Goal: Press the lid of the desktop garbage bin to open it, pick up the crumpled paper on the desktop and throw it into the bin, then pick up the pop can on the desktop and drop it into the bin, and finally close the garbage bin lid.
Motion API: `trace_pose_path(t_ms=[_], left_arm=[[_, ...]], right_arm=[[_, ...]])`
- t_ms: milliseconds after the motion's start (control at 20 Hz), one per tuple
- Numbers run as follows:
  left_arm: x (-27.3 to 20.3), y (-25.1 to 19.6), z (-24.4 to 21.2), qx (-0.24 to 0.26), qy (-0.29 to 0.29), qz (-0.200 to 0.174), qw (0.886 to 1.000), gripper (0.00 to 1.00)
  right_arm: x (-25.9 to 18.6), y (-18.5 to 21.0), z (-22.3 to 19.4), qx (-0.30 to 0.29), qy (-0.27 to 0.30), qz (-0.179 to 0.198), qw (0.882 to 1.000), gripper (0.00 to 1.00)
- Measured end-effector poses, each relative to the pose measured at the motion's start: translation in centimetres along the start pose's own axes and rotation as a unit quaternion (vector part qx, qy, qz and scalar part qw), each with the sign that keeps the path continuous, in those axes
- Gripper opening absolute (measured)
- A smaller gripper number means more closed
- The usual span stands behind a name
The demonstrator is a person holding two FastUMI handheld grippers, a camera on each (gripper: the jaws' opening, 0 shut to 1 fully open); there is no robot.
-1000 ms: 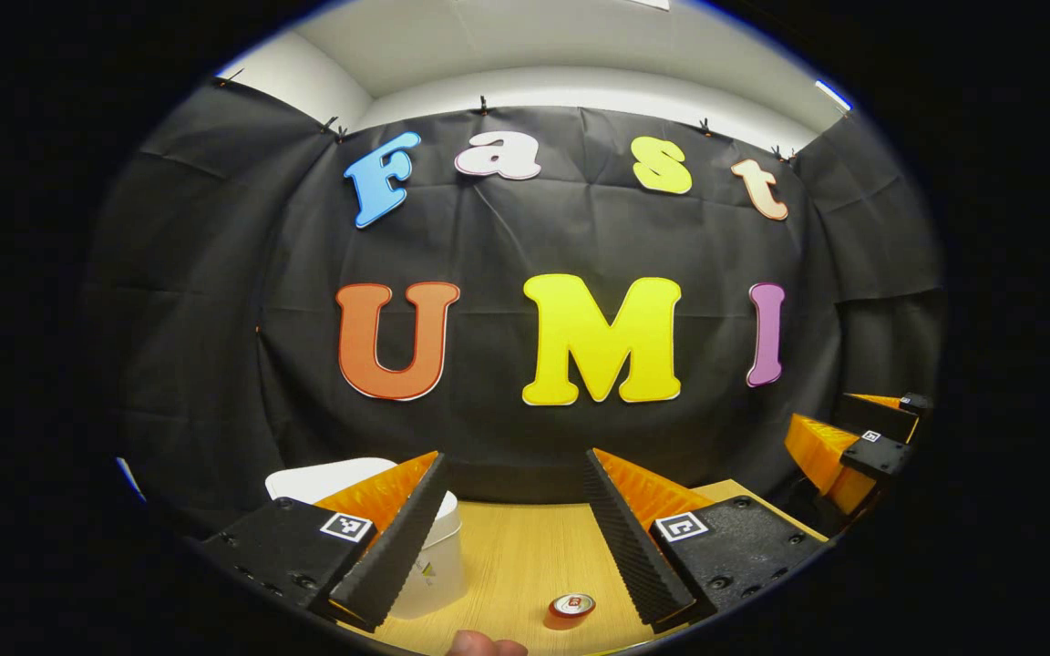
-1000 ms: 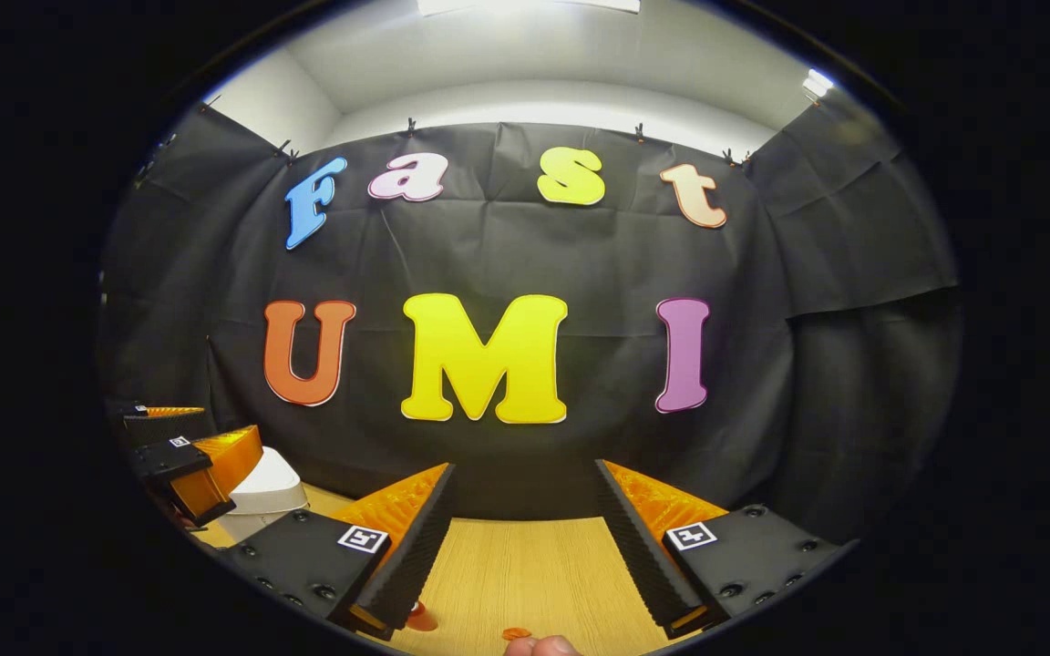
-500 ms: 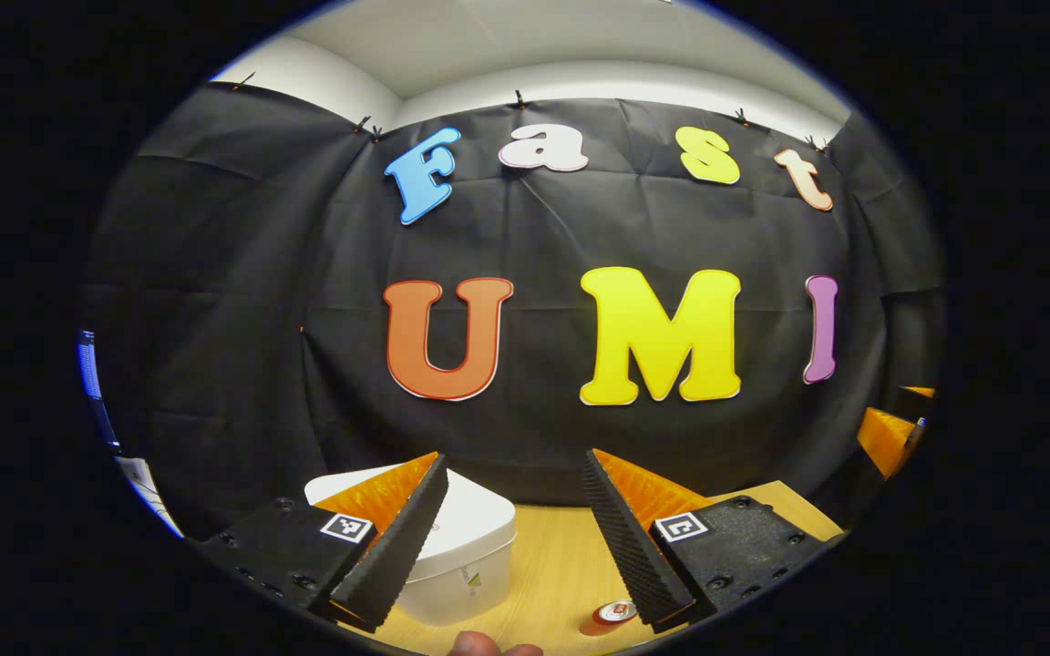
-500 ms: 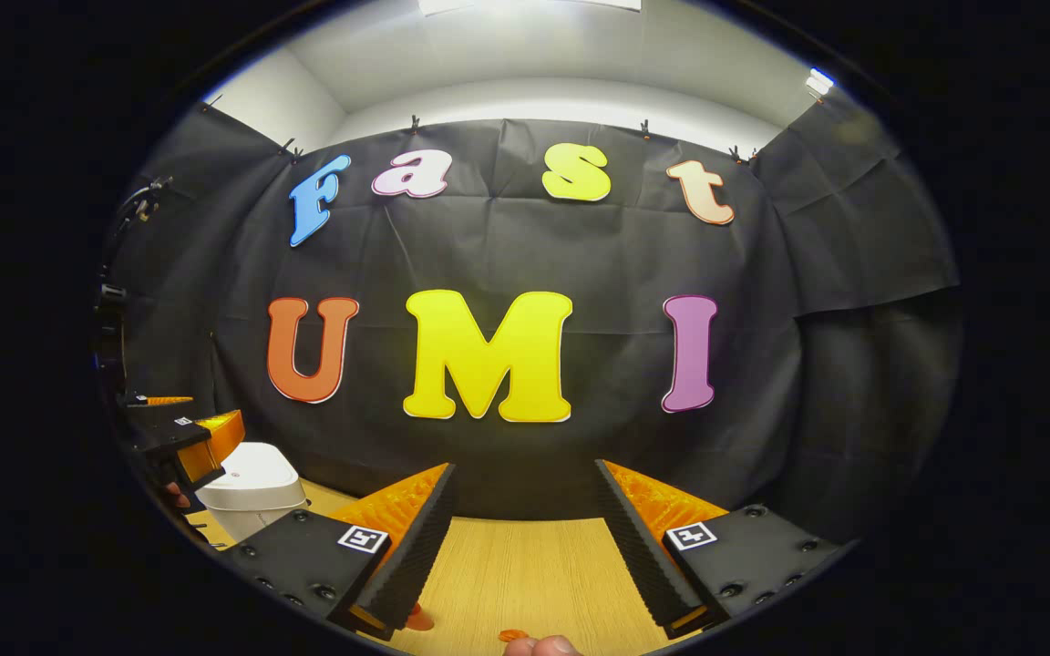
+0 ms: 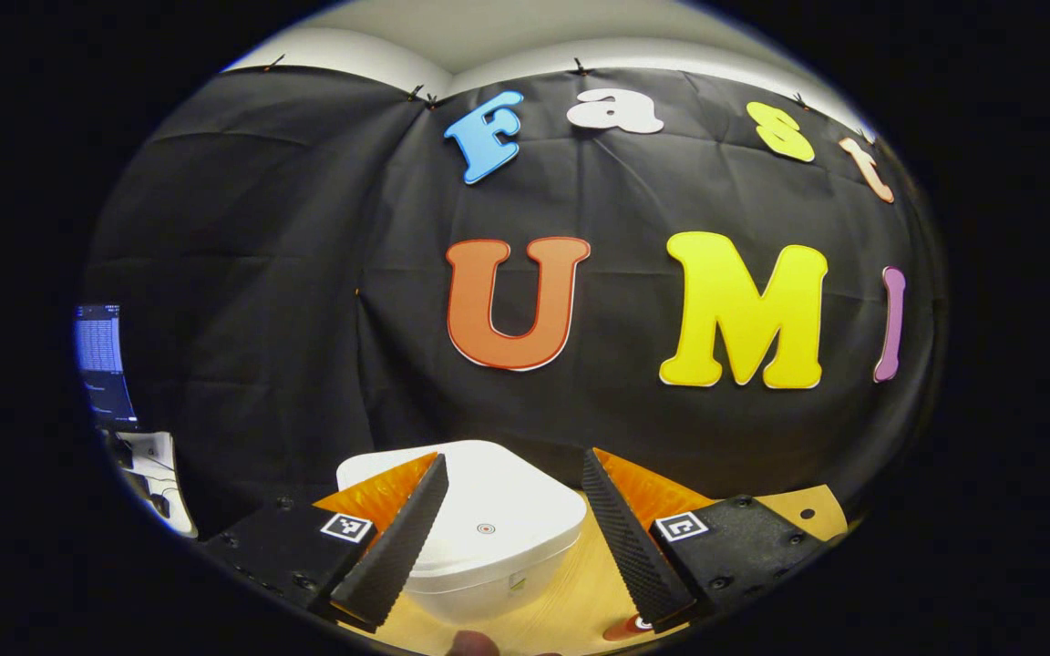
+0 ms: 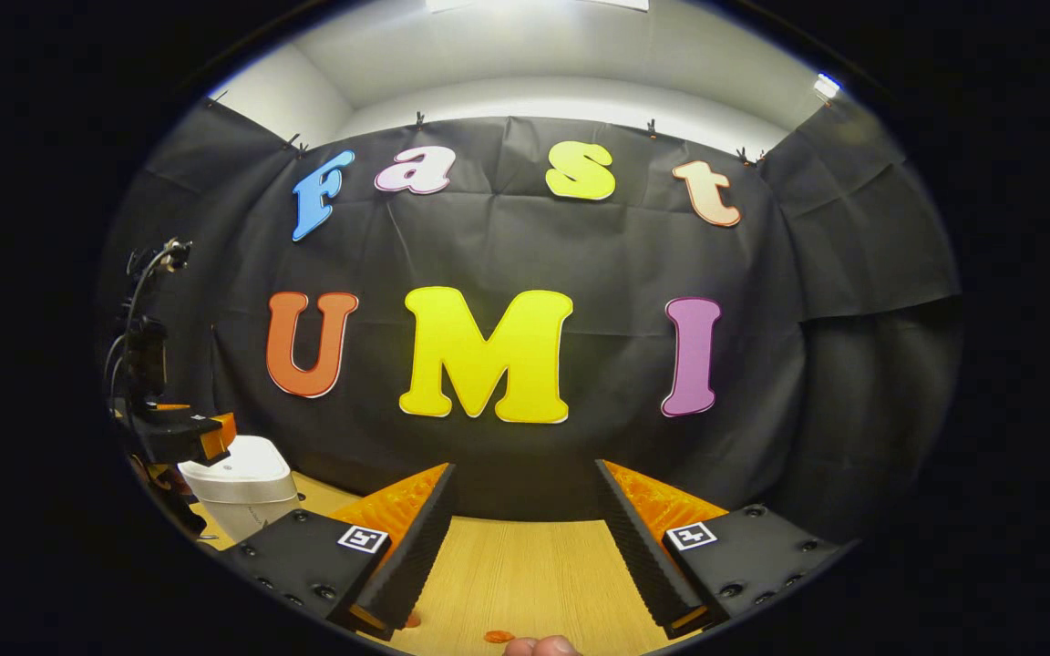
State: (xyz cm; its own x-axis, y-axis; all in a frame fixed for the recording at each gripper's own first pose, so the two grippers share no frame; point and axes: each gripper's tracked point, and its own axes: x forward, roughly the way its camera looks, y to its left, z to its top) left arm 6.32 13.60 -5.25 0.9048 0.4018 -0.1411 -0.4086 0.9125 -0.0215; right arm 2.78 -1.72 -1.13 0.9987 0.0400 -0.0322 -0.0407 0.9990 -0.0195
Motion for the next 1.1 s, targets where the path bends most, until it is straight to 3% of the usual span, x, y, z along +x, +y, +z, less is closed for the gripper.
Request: trace_pose_path(t_ms=[100,300,550,600,700,750,1100], left_arm=[[0.6,0.6,-0.9,0.001,0.012,0.012,1.0,0.95],[2.0,1.3,-2.2,0.001,0.032,0.031,0.999,0.82],[3.0,1.8,-3.7,-0.006,0.054,0.05,0.997,0.51],[3.1,1.9,-4.0,-0.007,0.057,0.052,0.997,0.54],[3.3,2.0,-4.8,-0.008,0.071,0.057,0.996,0.34],[3.4,2.3,-5.3,-0.006,0.08,0.063,0.995,0.29],[3.7,2.6,-6.7,-0.001,0.102,0.074,0.992,0.18]], right_arm=[[0.2,-0.1,-0.1,-0.001,0.003,0.0,1.0,0.94],[0.5,-0.3,-0.3,-0.006,0.007,0.002,1.0,0.94],[0.9,-0.4,-0.9,-0.008,0.015,0.004,1.0,0.94],[1.0,-0.4,-0.9,-0.007,0.017,0.004,1.0,0.94],[1.1,-0.4,-1.1,-0.008,0.017,0.003,1.0,0.94],[1.1,-0.5,-1.3,-0.008,0.018,0.003,1.0,0.94],[1.4,-0.8,-2.1,-0.002,0.029,-0.003,1.0,0.94]])
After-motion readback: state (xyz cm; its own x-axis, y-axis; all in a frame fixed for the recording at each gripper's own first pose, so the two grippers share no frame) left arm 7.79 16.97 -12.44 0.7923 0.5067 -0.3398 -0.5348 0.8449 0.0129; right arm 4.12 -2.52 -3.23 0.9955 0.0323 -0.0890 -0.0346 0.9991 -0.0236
